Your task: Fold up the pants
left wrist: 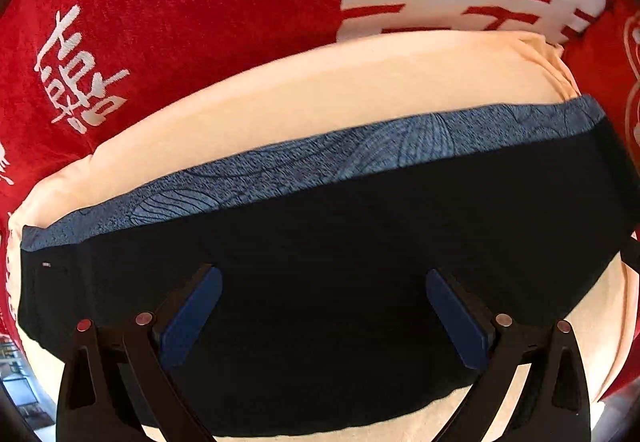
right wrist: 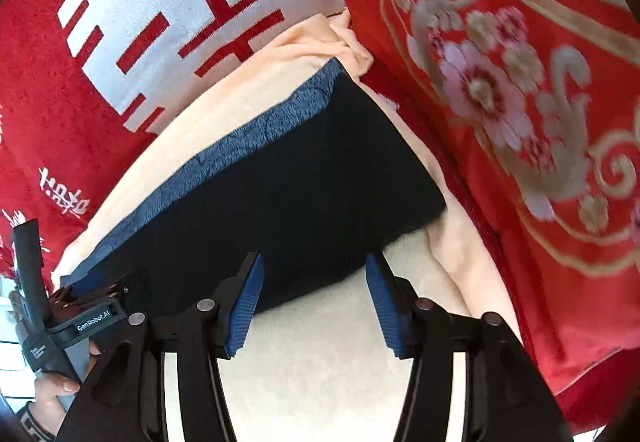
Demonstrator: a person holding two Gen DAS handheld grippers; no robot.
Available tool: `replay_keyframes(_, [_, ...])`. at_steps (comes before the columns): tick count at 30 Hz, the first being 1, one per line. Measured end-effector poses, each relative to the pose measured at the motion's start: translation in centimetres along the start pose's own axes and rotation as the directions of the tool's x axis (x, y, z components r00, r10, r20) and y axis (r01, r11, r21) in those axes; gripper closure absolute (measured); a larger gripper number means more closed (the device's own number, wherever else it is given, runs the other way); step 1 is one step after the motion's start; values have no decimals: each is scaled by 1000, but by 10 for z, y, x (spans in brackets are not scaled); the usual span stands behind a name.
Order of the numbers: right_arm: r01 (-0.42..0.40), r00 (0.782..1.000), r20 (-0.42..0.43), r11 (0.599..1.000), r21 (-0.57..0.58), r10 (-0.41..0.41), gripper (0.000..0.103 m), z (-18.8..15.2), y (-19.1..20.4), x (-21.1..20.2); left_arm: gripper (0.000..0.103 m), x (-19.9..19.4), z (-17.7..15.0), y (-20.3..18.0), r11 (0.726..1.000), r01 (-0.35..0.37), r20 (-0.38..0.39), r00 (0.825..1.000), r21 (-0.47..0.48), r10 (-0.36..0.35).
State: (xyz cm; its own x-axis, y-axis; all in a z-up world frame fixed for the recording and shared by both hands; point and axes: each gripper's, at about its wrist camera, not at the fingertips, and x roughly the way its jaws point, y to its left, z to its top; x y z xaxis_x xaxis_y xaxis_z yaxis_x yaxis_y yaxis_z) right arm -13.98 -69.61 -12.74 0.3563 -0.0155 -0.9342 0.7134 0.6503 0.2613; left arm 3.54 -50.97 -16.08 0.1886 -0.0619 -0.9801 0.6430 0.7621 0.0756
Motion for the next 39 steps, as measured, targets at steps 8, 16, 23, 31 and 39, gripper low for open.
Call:
replay_keyframes(8, [-61, 998, -17, 995, 79, 63, 46, -16, -27, -5, 0, -10, -7, -12, 1000, -1, 7, 1000, 0, 1])
replay_keyframes(16, [-176, 984, 27, 974, 141, 174, 46, -29, -47, -5, 0, -33, 2, -81, 1000, 23, 16, 1000, 18, -23])
replay_keyframes(23, [-328, 945, 75, 915, 233, 320, 46, -39, -61, 14, 0, -12, -8, -81, 996, 83, -2, 997, -29, -84])
replay_keyframes(31, [-416, 909, 154, 866, 276, 388, 46, -36, -66, 21, 0, -12, 0, -85, 998, 61, -28, 998, 2, -61])
replay_keyframes(39, [-476, 875, 240, 839, 263, 421, 46, -10, -60, 38, 0, -7, 3, -83, 998, 59, -28, 998, 1, -59])
